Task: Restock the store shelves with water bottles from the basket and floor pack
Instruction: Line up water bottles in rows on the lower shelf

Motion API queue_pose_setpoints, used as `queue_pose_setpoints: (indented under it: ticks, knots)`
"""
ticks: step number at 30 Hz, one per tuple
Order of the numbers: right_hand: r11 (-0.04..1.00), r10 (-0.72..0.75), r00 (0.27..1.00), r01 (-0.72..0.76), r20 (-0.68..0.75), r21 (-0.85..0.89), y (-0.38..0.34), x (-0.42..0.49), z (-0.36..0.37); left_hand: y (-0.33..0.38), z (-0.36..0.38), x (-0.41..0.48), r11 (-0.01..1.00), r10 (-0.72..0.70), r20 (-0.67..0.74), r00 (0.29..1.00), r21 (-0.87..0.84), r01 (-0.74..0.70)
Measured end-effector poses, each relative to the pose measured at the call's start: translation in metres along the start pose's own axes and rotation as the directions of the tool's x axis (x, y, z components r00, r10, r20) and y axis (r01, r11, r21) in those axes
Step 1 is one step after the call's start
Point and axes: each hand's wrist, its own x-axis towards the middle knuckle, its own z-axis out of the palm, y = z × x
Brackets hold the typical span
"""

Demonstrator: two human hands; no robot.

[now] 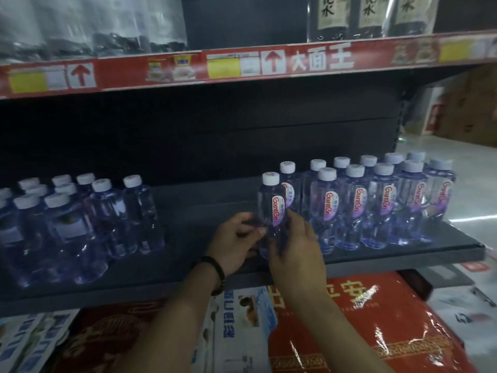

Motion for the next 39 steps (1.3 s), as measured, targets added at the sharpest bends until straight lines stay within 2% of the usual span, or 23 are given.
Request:
queue_pose_setpoints:
  ticks: [5, 14, 22, 30, 34, 39]
  knots:
    - [0.997, 0.027, 0.998, -0.03, -0.049, -0.064, 0.016, 0.001, -0.017, -0.004, 0.023, 0.012, 0.996, 0.074, 0.007, 0.997, 0.054, -0.075]
    - [0.997, 0.012, 0.994, -0.02, -0.112, -0.076, 0.023, 0.003, -0.021, -0.015, 0.04, 0.027, 0.992, 0.104, 0.043, 0.994, -0.072, -0.101]
    - [0.996, -0.001, 0.988, -0.012, -0.153, -0.087, 0.027, 0.005, -0.023, -0.017, 0.049, 0.027, 0.992, 0.123, 0.016, 0.992, -0.027, -0.123]
    - [0.998, 0.014, 0.992, -0.021, -0.123, -0.058, 0.022, 0.004, -0.026, -0.015, 0.052, 0.024, 0.995, 0.103, 0.011, 0.995, 0.003, -0.103]
    - [0.996, 0.092, 0.989, -0.093, -0.118, -0.001, 0.006, 0.002, -0.034, 0.001, 0.049, 0.009, 0.996, 0.09, -0.041, 0.995, 0.027, -0.089]
    - [0.993, 0.075, 0.997, -0.076, -0.022, -0.086, -0.031, -0.011, -0.051, 0.043, 0.024, -0.033, 0.979, 0.054, -0.059, 0.997, 0.197, -0.042]
